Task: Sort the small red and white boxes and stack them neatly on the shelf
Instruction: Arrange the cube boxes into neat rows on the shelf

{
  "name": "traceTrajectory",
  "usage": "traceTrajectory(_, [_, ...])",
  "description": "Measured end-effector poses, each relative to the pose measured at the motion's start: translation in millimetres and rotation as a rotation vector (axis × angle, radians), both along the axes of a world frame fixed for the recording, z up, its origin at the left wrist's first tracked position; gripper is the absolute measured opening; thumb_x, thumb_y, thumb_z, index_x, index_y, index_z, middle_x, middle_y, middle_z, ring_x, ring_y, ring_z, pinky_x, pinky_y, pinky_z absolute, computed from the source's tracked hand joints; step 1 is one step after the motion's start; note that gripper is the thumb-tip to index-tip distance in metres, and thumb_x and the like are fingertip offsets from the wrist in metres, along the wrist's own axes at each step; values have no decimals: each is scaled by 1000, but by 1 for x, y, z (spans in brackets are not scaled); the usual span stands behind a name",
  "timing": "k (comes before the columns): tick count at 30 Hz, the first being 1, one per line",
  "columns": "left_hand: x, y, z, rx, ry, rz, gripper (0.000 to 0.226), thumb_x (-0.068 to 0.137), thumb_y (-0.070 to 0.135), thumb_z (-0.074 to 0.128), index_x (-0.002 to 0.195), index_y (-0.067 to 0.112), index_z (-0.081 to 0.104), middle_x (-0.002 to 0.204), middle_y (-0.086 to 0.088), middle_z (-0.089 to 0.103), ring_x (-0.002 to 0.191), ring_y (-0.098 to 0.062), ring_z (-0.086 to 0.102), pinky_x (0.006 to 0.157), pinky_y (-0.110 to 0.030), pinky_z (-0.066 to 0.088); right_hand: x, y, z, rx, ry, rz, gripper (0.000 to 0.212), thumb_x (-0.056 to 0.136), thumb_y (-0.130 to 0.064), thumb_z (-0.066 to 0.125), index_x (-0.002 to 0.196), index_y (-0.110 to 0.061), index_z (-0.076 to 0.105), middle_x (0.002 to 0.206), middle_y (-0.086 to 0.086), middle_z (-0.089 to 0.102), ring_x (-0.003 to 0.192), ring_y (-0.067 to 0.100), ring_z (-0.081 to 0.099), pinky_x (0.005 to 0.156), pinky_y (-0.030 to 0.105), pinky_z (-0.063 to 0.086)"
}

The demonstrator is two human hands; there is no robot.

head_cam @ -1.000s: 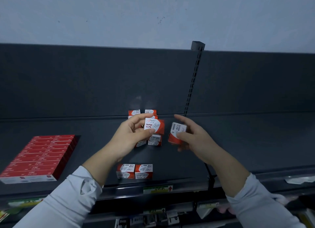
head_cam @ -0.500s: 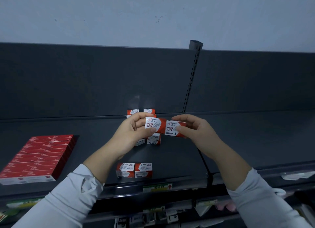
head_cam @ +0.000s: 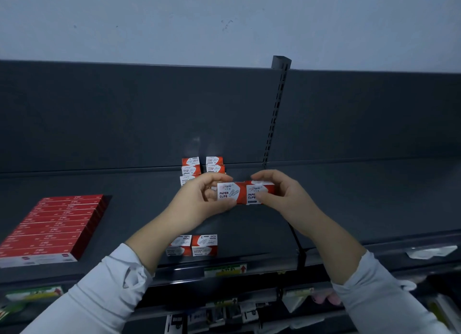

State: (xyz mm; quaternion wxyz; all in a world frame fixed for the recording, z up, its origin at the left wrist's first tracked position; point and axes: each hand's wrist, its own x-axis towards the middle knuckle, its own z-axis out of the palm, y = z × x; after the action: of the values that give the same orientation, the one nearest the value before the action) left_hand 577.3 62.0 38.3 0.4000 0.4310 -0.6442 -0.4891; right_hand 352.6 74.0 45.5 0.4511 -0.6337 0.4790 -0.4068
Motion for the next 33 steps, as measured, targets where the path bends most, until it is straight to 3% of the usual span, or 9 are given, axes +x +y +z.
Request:
traceTrajectory(3, [-7,3,-11,-82,-179,3,43,75,12,82,110,27,63,97,6,72,83,-6,70,73,-20,56,-3,3,-9,-18,117,12,28,88,-14,71,110,-29,63,106,-6,66,92,11,66,81,28,58])
traceTrajectory(6, [-16,5,-29,-181,-320,24,41,75,16,82,106,33,62,100,11,69,87,0,67,74,-15,53,-7,5,-25,-40,203,33,31,85,-11,72,110,-29,64,107,-10,66,93,6,66,81,23,56])
traceTrajectory(11, [-26,11,-59,-226,-564,-40,40,77,26,80,112,30,60,104,13,67,96,-5,61,84,-28,53,-15,11,-64,-21,365,96,38,83,-8,73,112,-31,62,110,-11,61,98,0,61,84,16,49])
traceTrajectory(14, [-32,17,-73,-287,-747,-24,39,80,35,74,114,34,54,105,14,65,101,-8,50,103,-25,30,-17,15,-84,9,417,91,35,84,-15,74,111,-34,63,108,-14,59,97,-2,60,85,18,49])
traceTrajectory(17, [-35,20,-82,-337,-876,-16,34,84,34,69,114,34,53,103,13,65,105,-7,52,106,-25,10,-14,19,-96,-8,441,98,33,85,-16,73,114,-29,64,106,-15,57,96,-2,59,82,13,45])
traceTrajectory(21, [-33,18,-81,-316,-916,-55,37,82,40,70,114,37,54,104,17,64,106,-3,54,104,-26,6,-10,20,-102,-45,453,90,35,86,-16,71,118,-27,63,107,-14,55,99,0,57,84,12,44])
traceTrajectory(25, [-11,18,-64,-249,-805,-94,51,81,53,70,127,39,53,122,26,59,115,9,45,107,-27,6,-9,20,-102,-44,449,87,40,84,-19,73,121,-28,61,111,-17,54,102,-2,56,87,12,44])
traceTrajectory(29, [41,18,-62,-228,-792,-60,58,66,71,71,117,54,50,119,39,51,118,18,35,105,-23,6,-8,19,-99,11,392,110,40,84,-21,76,121,-31,62,112,-18,59,101,-6,58,84,10,45])
traceTrajectory(33, [78,19,-79,-246,-813,-14,73,41,103,37,105,68,45,103,42,57,111,21,37,101,-15,2,-3,18,-99,66,337,116,33,84,-19,76,113,-33,68,107,-18,65,95,-4,62,80,9,46])
